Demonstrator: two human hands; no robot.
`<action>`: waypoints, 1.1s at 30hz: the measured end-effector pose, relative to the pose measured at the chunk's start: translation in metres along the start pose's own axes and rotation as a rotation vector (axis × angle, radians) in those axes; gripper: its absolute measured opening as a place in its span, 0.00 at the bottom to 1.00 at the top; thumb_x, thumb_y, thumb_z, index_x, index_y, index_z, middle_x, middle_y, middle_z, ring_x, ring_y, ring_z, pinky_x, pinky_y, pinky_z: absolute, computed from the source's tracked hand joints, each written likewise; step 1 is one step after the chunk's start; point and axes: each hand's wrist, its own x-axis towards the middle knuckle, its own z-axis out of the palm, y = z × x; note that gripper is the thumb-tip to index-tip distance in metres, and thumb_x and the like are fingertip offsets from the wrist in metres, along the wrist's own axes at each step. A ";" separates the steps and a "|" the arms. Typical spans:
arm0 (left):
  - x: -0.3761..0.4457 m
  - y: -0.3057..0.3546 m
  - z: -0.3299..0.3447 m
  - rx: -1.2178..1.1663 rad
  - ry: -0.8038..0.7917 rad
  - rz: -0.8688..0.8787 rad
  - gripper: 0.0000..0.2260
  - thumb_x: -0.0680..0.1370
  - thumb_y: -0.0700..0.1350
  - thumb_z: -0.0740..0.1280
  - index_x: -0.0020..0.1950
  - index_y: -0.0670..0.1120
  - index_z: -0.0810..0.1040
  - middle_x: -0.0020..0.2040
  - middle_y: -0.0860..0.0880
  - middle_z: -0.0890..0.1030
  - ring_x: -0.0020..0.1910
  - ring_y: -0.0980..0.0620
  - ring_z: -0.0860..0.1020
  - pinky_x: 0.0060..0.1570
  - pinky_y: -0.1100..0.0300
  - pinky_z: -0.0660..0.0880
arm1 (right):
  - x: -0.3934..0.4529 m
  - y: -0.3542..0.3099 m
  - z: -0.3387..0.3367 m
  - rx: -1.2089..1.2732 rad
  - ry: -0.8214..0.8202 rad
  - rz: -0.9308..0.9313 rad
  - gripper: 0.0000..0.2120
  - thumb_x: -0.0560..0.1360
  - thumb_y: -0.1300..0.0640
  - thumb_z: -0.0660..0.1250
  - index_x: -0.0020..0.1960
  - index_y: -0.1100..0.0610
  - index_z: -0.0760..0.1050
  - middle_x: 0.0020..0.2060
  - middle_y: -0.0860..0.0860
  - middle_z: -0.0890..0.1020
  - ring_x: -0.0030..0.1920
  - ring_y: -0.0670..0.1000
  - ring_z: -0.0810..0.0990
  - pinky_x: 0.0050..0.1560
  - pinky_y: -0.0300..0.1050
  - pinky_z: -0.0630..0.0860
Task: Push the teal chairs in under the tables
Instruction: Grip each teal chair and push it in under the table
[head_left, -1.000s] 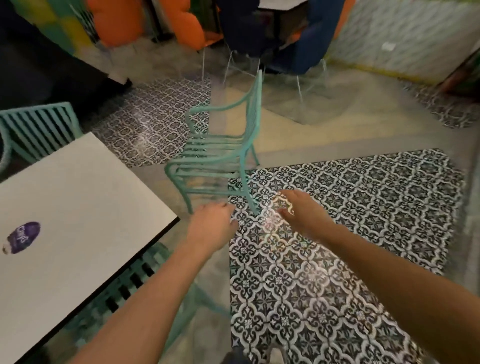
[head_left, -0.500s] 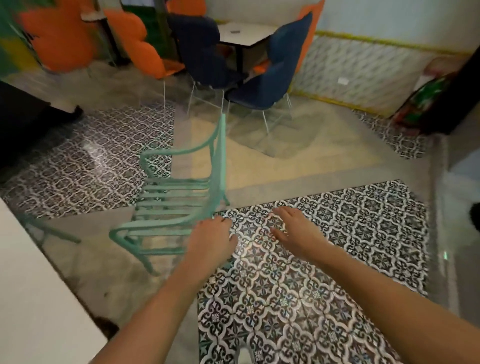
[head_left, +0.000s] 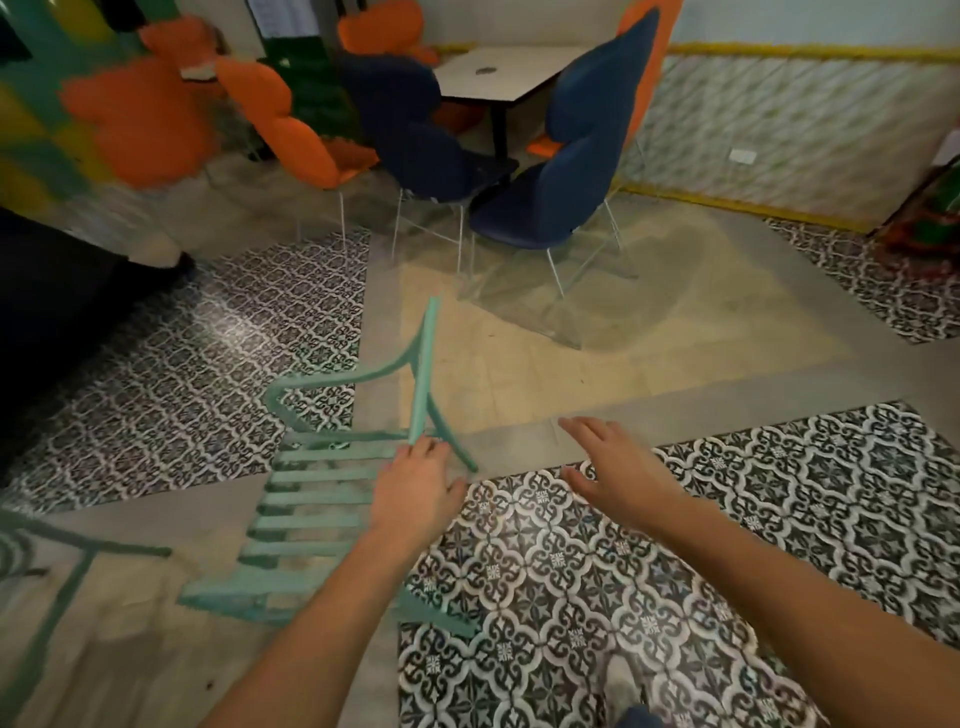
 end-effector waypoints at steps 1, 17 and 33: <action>0.016 0.003 0.000 -0.012 -0.006 -0.037 0.21 0.77 0.55 0.61 0.68 0.49 0.71 0.64 0.50 0.74 0.62 0.49 0.73 0.59 0.50 0.76 | 0.018 0.010 -0.006 0.008 -0.031 -0.019 0.31 0.79 0.43 0.58 0.77 0.49 0.52 0.75 0.49 0.61 0.73 0.51 0.59 0.71 0.50 0.63; 0.185 -0.056 0.025 -0.140 0.052 -0.393 0.22 0.78 0.55 0.60 0.70 0.48 0.70 0.62 0.49 0.77 0.59 0.48 0.75 0.59 0.51 0.74 | 0.302 0.006 0.014 -0.044 -0.275 -0.500 0.37 0.73 0.33 0.42 0.77 0.50 0.52 0.76 0.51 0.60 0.74 0.52 0.58 0.74 0.48 0.55; 0.173 -0.093 0.035 -0.360 -0.267 -0.854 0.30 0.77 0.66 0.55 0.74 0.51 0.67 0.71 0.49 0.71 0.67 0.48 0.71 0.65 0.55 0.69 | 0.476 -0.053 0.080 -0.318 -0.682 -1.232 0.46 0.68 0.28 0.30 0.77 0.50 0.54 0.76 0.51 0.60 0.77 0.53 0.51 0.74 0.51 0.45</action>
